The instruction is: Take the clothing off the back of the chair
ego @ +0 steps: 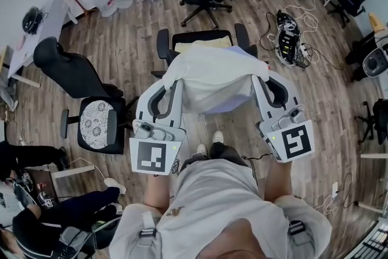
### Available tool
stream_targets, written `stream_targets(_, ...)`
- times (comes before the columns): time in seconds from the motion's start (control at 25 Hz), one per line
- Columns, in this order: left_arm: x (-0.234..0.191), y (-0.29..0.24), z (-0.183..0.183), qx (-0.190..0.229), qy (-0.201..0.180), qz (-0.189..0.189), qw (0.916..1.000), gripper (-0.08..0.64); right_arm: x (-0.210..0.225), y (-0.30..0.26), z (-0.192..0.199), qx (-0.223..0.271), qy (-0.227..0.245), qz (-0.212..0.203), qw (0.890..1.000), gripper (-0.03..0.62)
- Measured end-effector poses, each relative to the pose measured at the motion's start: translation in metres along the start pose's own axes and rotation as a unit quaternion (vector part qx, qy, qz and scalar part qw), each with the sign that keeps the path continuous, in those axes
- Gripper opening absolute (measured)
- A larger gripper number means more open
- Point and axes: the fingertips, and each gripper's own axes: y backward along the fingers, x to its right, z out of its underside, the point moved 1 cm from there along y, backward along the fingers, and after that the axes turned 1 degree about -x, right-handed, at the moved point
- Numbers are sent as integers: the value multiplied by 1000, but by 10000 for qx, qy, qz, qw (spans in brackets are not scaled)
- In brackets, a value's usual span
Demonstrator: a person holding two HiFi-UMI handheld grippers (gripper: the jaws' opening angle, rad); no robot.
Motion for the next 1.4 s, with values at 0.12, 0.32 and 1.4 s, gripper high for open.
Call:
stream_targets(0.12, 0, 1, -6, 54, -21, -4, 10000, 26, 1, 2, -6, 46, -23, 28, 10000, 28)
stream_targets(0.32, 1, 4, -16, 148, -66, -15, 9999, 26, 2, 6, -17, 165, 60, 32, 9998, 28)
stream_targets(1.4, -8, 44, -60, 748, -203, 83, 9970, 26, -24, 28, -66, 620, 255, 191, 9976, 28)
